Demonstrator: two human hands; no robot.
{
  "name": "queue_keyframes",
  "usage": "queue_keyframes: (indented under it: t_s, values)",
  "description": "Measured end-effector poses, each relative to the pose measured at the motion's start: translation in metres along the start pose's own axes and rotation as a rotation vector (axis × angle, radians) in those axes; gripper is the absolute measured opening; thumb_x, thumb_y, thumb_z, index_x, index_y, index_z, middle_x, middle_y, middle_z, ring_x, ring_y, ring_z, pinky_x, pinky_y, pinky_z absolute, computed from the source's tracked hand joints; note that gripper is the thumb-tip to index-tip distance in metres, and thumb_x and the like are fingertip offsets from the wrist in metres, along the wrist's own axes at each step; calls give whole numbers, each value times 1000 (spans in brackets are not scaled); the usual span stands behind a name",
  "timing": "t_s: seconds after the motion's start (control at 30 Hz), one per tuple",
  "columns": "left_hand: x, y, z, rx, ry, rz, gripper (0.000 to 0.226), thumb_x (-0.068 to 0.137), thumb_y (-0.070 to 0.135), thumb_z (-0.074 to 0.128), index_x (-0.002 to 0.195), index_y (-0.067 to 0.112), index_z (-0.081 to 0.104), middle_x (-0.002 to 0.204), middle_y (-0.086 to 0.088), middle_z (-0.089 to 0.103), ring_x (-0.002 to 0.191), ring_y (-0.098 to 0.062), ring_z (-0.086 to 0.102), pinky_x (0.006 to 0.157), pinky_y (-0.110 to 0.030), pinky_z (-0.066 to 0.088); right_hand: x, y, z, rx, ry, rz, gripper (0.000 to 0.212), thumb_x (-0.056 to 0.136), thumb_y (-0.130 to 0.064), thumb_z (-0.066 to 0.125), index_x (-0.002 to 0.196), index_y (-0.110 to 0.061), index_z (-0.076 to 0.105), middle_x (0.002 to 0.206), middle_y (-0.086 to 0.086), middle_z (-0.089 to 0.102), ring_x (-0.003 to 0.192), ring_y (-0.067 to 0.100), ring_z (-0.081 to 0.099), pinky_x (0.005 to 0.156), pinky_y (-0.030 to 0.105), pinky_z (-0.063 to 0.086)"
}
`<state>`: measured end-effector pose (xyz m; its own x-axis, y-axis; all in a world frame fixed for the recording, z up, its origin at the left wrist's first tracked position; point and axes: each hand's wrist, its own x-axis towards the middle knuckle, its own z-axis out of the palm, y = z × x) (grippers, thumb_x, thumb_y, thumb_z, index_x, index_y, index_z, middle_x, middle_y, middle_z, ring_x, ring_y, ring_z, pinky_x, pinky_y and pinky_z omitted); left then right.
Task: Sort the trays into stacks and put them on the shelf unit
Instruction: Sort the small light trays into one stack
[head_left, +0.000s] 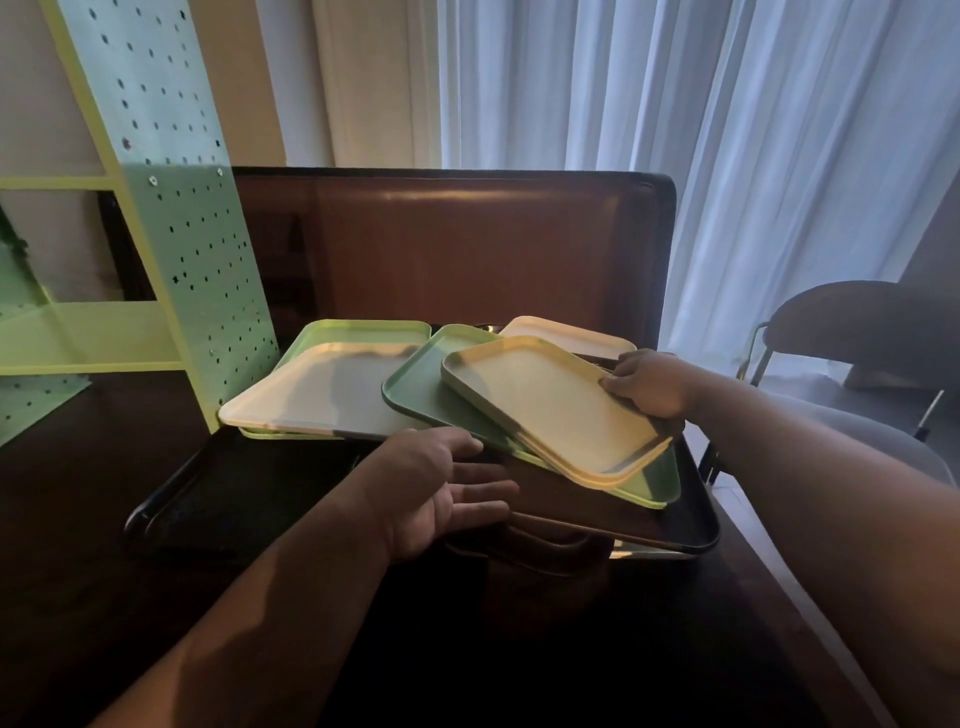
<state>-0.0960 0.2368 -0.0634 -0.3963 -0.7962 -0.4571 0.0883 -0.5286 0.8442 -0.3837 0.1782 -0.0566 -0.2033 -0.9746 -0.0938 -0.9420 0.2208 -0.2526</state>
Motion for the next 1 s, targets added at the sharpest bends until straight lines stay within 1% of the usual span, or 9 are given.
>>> queue_keyframes:
  t_s: [0.13,0.27,0.43,0.6,0.7,0.8,0.9,0.97,1.0]
  values:
    - [2,0,1,25,-9,-11,18,104,12,43,111,-1,53,107,-27,61,83,-35,69,55,-38,63,10,-1,-2,131,-75,2,42,104,-43,40,127,-19,65,118,0,64,111,21,60,103,40,45]
    - [4,5,1,33,-8,-26,14,103,12,44,99,1,53,103,-26,63,84,-34,67,59,-39,62,20,-5,4,133,-36,-17,36,101,-41,47,125,-20,64,117,2,65,107,20,61,98,39,48]
    - [8,7,4,20,25,8,11,101,9,49,96,0,54,95,-24,60,75,-30,66,49,-34,61,21,-5,10,164,45,4,25,100,-34,54,117,-16,61,111,2,63,100,19,59,89,35,48]
    - [11,10,-3,58,41,52,12,97,11,57,94,-1,56,93,-18,56,73,-24,61,43,-25,54,15,-2,9,154,57,25,43,100,-43,48,128,-16,65,122,4,66,107,22,60,93,34,45]
    - [8,13,-6,77,37,84,12,96,11,60,97,0,56,94,-17,56,73,-22,61,45,-25,55,7,-6,6,172,61,81,51,100,-51,42,123,-14,70,114,7,69,103,23,62,89,34,44]
    - [3,23,-9,53,18,147,10,95,10,61,96,0,58,87,-15,59,67,-20,62,46,-26,55,-1,-11,-3,188,55,123,58,100,-54,40,120,-7,68,117,10,66,108,28,61,96,38,45]
    - [-2,41,-9,75,15,228,9,95,9,58,87,6,59,69,-5,57,57,-14,57,44,-22,49,-19,-12,-15,318,-35,187,54,100,-51,46,117,-4,65,115,11,67,107,29,65,104,45,47]
    - [2,53,-6,144,62,288,12,94,10,58,83,10,59,66,-1,51,57,-12,49,42,-21,40,-32,-9,-21,484,-92,221,48,98,-46,54,115,-2,65,112,14,70,102,30,69,101,47,51]
    - [7,57,-4,184,105,319,10,93,11,60,83,9,61,69,-2,55,59,-14,51,43,-23,42,-39,-9,-23,572,-105,231,46,98,-43,57,113,0,65,110,16,71,99,29,71,99,45,53]
